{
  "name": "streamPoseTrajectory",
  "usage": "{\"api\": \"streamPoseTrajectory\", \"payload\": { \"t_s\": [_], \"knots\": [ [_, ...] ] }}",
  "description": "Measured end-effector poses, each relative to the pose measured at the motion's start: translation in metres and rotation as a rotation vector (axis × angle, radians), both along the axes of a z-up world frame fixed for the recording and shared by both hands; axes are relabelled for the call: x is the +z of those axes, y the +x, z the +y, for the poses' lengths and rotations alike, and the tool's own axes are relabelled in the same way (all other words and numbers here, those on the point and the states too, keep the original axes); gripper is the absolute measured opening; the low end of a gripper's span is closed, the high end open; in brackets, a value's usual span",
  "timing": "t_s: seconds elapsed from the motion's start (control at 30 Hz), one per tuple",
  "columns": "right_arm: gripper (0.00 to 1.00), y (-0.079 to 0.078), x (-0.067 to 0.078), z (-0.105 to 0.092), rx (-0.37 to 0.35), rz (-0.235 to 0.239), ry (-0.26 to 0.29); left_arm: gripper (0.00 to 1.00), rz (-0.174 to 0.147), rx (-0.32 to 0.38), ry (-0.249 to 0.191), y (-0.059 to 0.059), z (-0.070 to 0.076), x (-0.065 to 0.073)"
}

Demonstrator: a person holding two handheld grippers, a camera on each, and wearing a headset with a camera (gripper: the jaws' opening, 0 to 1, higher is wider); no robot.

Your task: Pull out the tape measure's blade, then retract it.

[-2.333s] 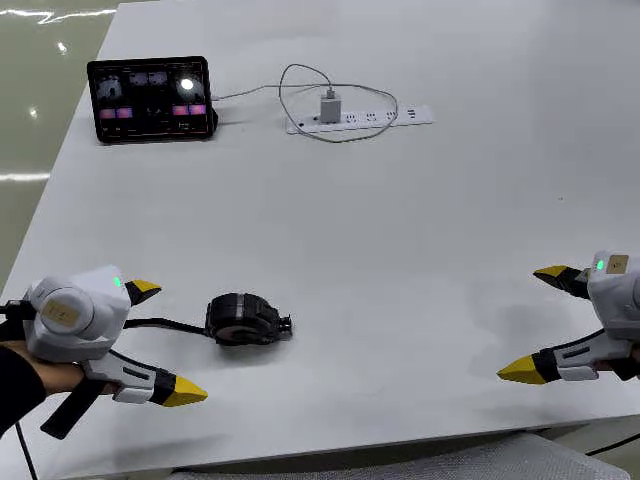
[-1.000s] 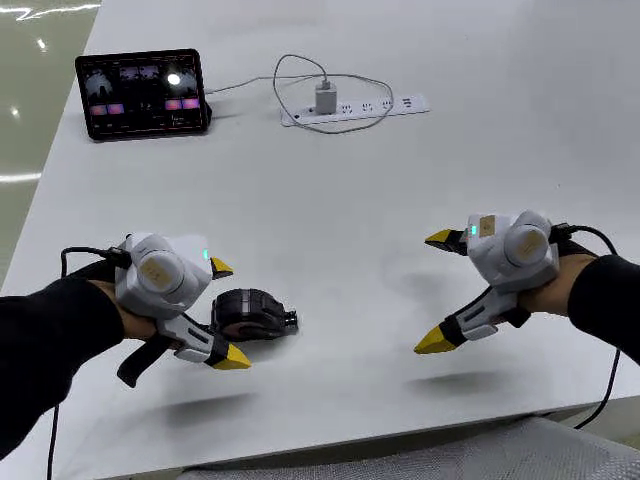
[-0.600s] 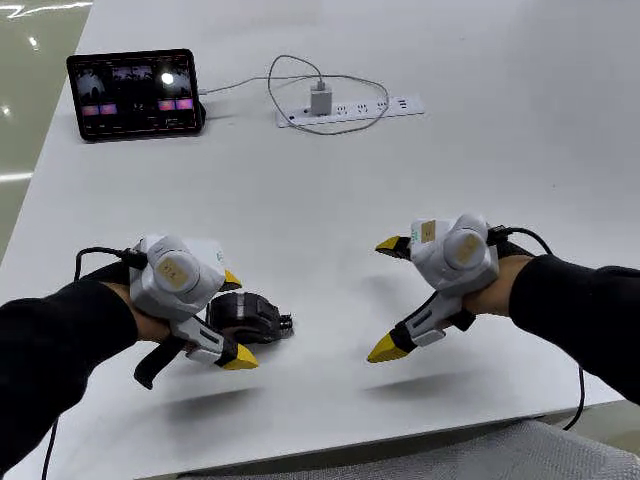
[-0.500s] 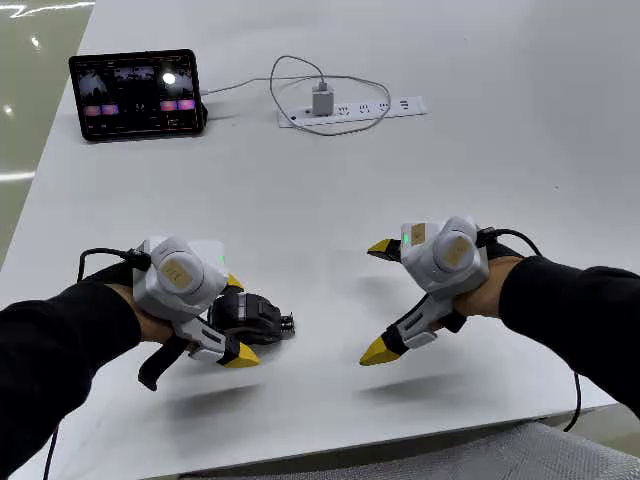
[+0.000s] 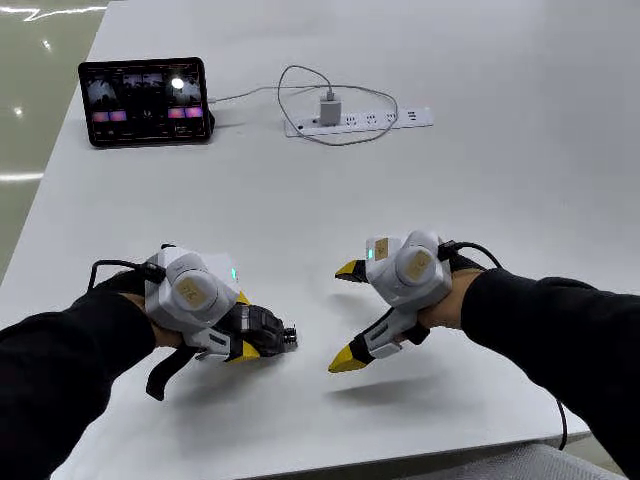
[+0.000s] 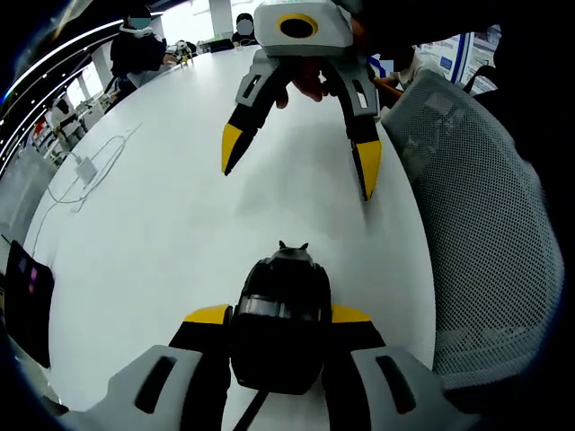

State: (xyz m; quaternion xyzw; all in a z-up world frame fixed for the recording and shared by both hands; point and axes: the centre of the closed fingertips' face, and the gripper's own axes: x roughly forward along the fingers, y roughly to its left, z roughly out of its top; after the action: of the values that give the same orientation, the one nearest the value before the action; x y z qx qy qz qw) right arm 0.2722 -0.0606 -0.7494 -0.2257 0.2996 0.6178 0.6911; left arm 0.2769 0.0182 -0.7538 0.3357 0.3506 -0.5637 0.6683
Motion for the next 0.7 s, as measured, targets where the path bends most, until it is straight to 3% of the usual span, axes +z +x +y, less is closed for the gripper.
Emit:
{"api": "streamPoseTrajectory", "payload": {
  "t_s": [0.3,0.57,0.7],
  "knots": [
    [0.66,-0.001,-0.007,0.021,0.031,-0.021,-0.008,0.33,-0.005,0.001,0.008,0.0,0.0,0.0],
    [0.39,0.002,-0.018,0.038,0.064,-0.054,-0.04,0.33,-0.004,0.014,0.002,0.001,0.0,0.0],
    [0.33,0.001,-0.02,0.044,0.075,-0.047,-0.04,0.33,0.001,0.015,0.002,0.001,0.0,0.0]
  ]
}}
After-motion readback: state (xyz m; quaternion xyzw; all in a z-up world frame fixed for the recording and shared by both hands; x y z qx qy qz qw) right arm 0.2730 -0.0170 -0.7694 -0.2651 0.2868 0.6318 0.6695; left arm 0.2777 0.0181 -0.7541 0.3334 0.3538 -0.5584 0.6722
